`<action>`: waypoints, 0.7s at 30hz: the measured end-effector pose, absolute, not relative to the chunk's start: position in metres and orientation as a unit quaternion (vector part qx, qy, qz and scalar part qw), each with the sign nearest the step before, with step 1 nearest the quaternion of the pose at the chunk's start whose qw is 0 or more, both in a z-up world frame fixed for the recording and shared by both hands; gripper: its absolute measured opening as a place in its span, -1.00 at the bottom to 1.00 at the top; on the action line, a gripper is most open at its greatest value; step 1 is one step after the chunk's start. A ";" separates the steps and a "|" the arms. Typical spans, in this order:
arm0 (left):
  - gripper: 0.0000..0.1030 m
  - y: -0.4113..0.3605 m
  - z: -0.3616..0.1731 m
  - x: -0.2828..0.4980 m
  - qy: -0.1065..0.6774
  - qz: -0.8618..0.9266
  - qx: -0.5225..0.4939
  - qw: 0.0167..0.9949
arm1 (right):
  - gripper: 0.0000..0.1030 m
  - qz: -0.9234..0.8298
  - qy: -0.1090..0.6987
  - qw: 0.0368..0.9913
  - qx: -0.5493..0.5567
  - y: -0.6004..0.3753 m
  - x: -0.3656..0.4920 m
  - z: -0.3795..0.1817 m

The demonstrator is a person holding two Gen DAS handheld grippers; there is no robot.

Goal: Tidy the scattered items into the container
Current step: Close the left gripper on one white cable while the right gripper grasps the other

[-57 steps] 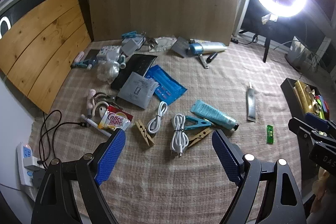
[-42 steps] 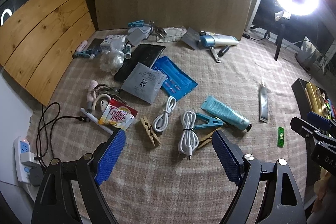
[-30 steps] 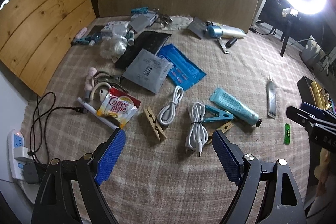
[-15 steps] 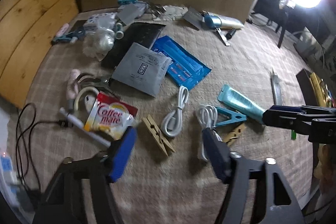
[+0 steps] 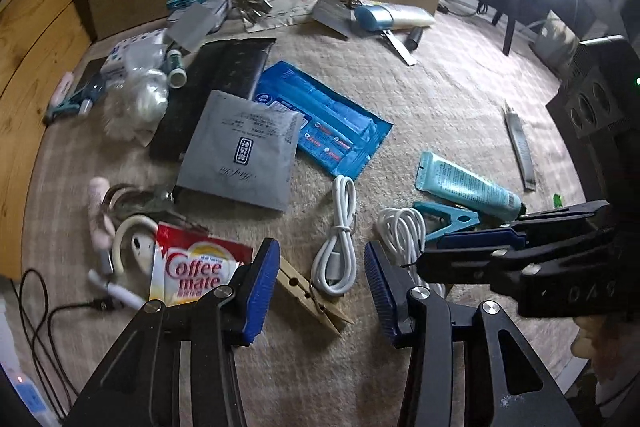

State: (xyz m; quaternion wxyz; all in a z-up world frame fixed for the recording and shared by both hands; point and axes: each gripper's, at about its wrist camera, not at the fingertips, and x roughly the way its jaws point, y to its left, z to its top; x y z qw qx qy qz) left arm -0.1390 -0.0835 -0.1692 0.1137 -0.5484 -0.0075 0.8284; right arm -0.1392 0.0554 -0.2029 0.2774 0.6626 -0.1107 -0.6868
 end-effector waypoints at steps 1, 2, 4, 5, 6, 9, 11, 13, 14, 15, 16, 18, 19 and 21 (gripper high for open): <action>-0.07 -0.084 -0.171 -0.141 -0.006 0.827 -0.550 0.115 | -0.48 -0.689 -0.103 0.272 0.664 0.051 -0.139 -0.204; -0.10 -0.084 -0.172 -0.143 -0.005 0.826 -0.551 0.117 | -0.48 -0.692 -0.093 0.268 0.664 0.048 -0.139 -0.205; -0.14 -0.083 -0.174 -0.148 0.006 0.826 -0.552 0.112 | -0.48 -0.697 -0.077 0.266 0.661 0.042 -0.138 -0.206; -0.14 -0.084 -0.175 -0.151 0.006 0.825 -0.554 0.114 | -0.48 -0.698 -0.072 0.266 0.661 0.039 -0.138 -0.207; -0.14 -0.085 -0.176 -0.152 0.004 0.824 -0.555 0.116 | -0.48 -0.699 -0.070 0.267 0.659 0.038 -0.138 -0.207; -0.14 -0.085 -0.180 -0.157 0.003 0.818 -0.560 0.130 | -0.48 -0.702 -0.052 0.270 0.657 0.035 -0.138 -0.206; -0.14 -0.083 -0.179 -0.158 0.009 0.819 -0.559 0.132 | -0.48 -0.710 -0.031 0.271 0.649 0.034 -0.137 -0.204; -0.14 -0.079 -0.177 -0.156 0.012 0.818 -0.557 0.144 | -0.48 -0.717 -0.016 0.266 0.645 0.037 -0.137 -0.201; -0.14 -0.077 -0.177 -0.156 0.015 0.818 -0.556 0.148 | -0.48 -0.720 -0.011 0.259 0.644 0.039 -0.138 -0.200; -0.14 -0.075 -0.176 -0.155 0.020 0.817 -0.556 0.151 | -0.48 -0.721 -0.010 0.258 0.643 0.041 -0.139 -0.200; -0.14 -0.072 -0.177 -0.154 0.027 0.815 -0.558 0.152 | -0.48 -0.721 -0.009 0.255 0.645 0.043 -0.141 -0.200; -0.15 -0.068 -0.182 -0.156 0.037 0.810 -0.566 0.147 | -0.48 -0.720 -0.010 0.253 0.646 0.046 -0.142 -0.200; -0.25 -0.068 -0.186 -0.157 0.037 0.807 -0.571 0.145 | -0.48 -0.721 -0.007 0.254 0.644 0.046 -0.142 -0.200; -0.35 -0.067 -0.189 -0.157 0.041 0.808 -0.570 0.141 | -0.45 -0.719 -0.002 0.257 0.645 0.043 -0.140 -0.200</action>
